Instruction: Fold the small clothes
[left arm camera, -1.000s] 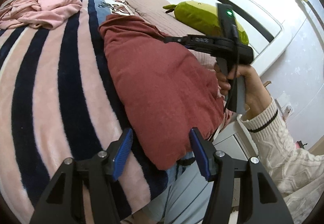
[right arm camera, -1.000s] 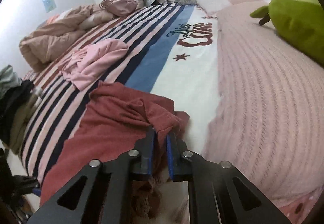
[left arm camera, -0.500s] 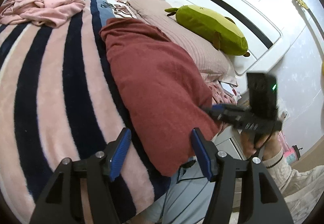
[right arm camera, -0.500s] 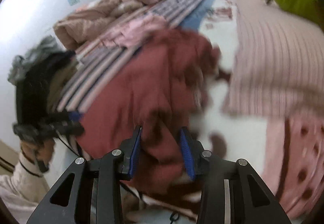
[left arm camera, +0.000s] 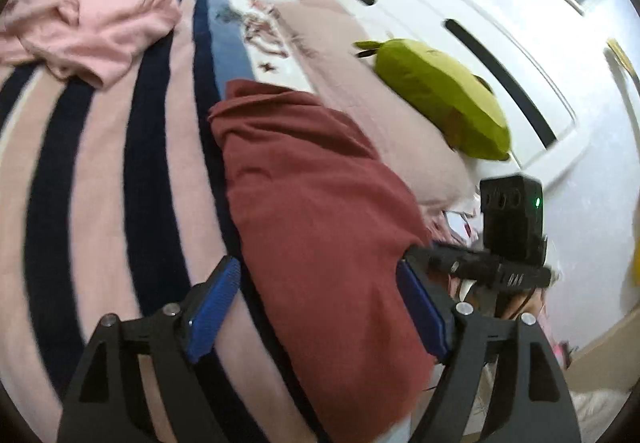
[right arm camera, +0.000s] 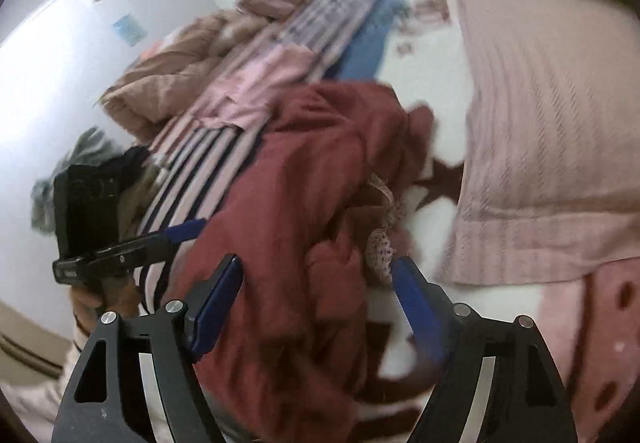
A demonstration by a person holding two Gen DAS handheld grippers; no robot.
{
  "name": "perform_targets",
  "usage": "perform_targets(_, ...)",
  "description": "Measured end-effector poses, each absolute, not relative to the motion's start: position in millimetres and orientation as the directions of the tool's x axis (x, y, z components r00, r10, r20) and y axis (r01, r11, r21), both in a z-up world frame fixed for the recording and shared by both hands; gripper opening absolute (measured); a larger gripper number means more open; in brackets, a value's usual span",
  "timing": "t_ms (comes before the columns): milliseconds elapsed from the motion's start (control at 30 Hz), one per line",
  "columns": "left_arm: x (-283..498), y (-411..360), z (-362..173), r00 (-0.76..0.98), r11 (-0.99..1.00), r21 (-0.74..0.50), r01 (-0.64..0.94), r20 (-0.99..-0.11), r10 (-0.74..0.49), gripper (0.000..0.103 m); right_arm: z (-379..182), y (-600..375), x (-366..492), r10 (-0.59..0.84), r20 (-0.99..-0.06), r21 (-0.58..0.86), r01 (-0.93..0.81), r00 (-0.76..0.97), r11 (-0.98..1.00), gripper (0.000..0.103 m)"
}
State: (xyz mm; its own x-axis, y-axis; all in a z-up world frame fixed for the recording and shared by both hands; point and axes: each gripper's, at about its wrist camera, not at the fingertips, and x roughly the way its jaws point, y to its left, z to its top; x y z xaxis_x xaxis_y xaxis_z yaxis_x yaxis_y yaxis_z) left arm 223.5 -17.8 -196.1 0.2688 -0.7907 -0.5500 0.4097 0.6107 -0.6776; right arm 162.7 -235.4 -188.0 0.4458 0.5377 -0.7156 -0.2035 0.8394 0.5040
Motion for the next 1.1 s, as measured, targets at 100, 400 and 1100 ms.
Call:
perform_targets(100, 243.7, -27.5, -209.2, 0.247, 0.625, -0.693, 0.359, -0.575, -0.78, 0.062, -206.5, -229.9, 182.5, 0.569, -0.711, 0.536, -0.205, 0.413, 0.819, 0.074)
perform_targets(400, 244.9, -48.5, -193.3, 0.235, 0.642, -0.635, 0.43, -0.607, -0.759, 0.011, -200.5, -233.9, 184.7, 0.627, -0.624, 0.607, -0.216, 0.466, 0.765, 0.028)
perform_targets(1100, 152.0, 94.6, 70.8, 0.705, 0.834, -0.243, 0.495, -0.448, -0.549, 0.01, 19.1, -78.0, 171.0, 0.781, -0.299, 0.455, -0.637, 0.549, 0.622, 0.025)
